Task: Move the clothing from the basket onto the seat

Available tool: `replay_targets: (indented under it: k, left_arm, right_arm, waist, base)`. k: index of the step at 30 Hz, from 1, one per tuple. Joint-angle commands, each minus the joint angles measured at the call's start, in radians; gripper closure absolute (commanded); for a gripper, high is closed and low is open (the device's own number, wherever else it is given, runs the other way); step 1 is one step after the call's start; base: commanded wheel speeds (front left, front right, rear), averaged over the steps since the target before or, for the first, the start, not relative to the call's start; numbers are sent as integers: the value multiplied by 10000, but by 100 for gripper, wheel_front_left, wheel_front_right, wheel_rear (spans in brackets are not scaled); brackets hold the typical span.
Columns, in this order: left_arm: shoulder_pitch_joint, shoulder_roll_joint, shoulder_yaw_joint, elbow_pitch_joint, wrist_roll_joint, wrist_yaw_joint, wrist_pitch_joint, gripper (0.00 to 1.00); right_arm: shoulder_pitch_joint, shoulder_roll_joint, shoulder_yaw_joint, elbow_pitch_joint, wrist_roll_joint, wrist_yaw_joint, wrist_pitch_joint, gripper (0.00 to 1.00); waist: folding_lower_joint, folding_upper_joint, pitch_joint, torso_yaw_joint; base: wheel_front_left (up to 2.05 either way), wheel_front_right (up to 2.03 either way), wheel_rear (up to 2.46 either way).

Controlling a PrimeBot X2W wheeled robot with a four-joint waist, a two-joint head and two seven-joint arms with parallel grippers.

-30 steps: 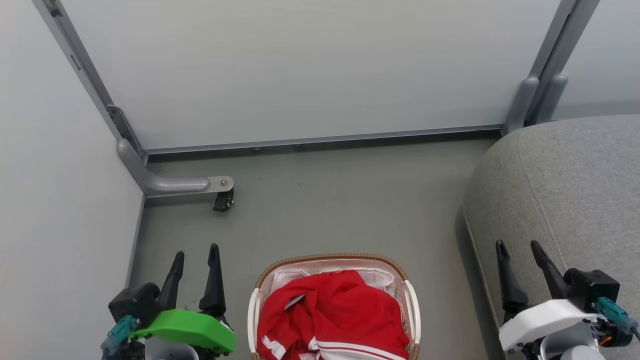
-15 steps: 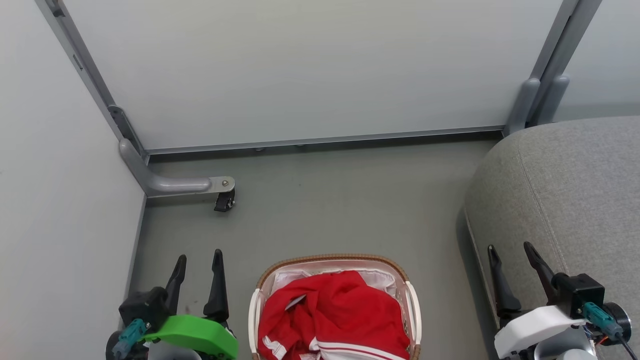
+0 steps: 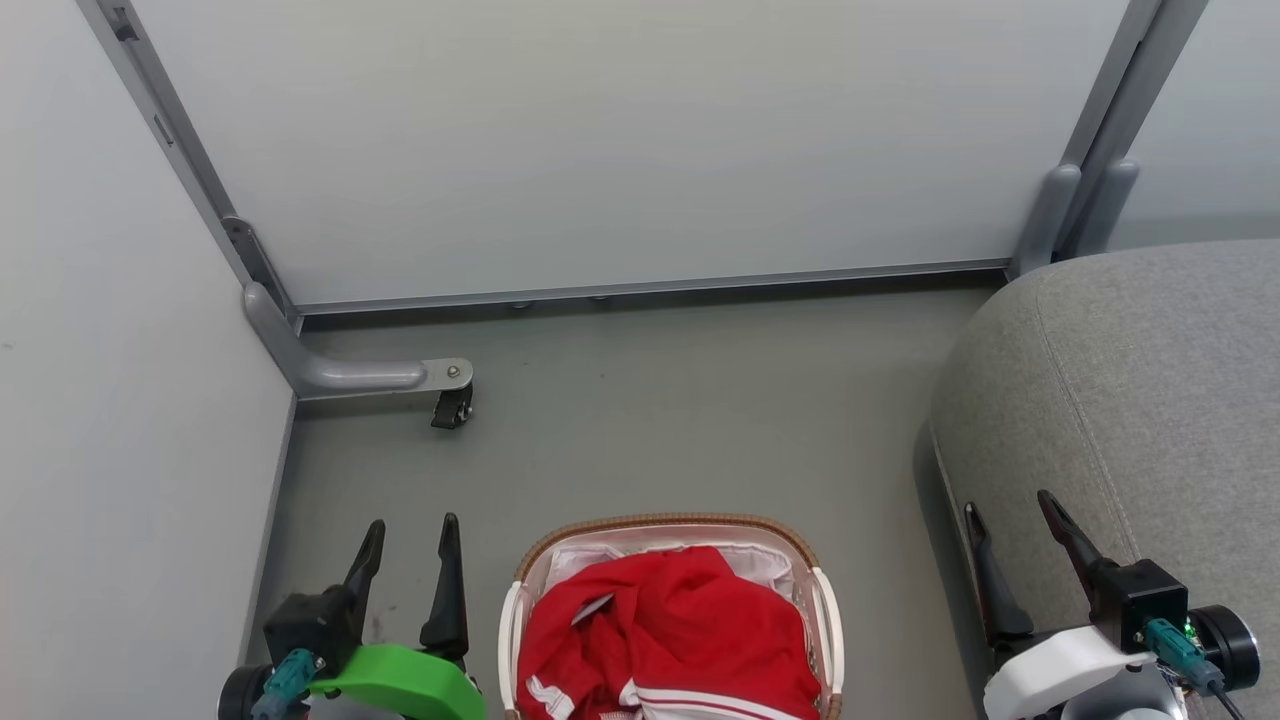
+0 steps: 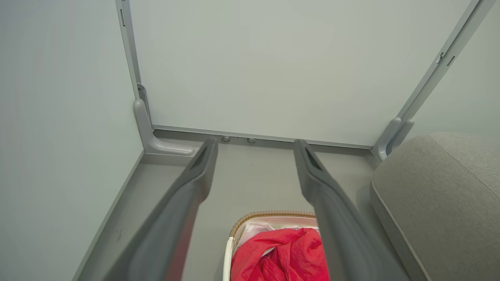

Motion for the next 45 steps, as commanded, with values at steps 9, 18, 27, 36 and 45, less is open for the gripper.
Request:
replay_targets:
  k: [9, 18, 27, 36, 45]
  left_arm:
    - [106, 64, -18, 134, -18, 9, -40, 0]
    - [70, 64, -55, 155, -68, 11, -40, 0]
    - [93, 63, -202, 135, -6, -47, -40, 0]
    - [-907, 60, -643, 166, 399, -216, -40, 0]
    - [-3089, 65, -1771, 1582, 723, -415, -28, 0]
  right_arm:
    - [95, -62, -29, 5, 62, -3, -48, 0]
    - [79, -62, -32, -56, 114, -3, -48, 0]
    - [79, -60, -35, -189, 148, -3, -48, 0]
    - [-463, -59, 99, -651, 221, -3, -37, 0]
    - [-1693, -53, 314, -1072, 486, -3, -37, 0]
  waist:
    - [0, -1, -60, -40]
    - [0, -1, -57, -58]
    - [0, -1, 81, -123]
    - [0, -1, 1371, -429]
    - [0, -1, 3898, -1287]
  base:
    - [0, 0, 0]
    - [0, 0, 0]
    - [0, 0, 0]
    - [0, 0, 0]
    - [0, 0, 0]
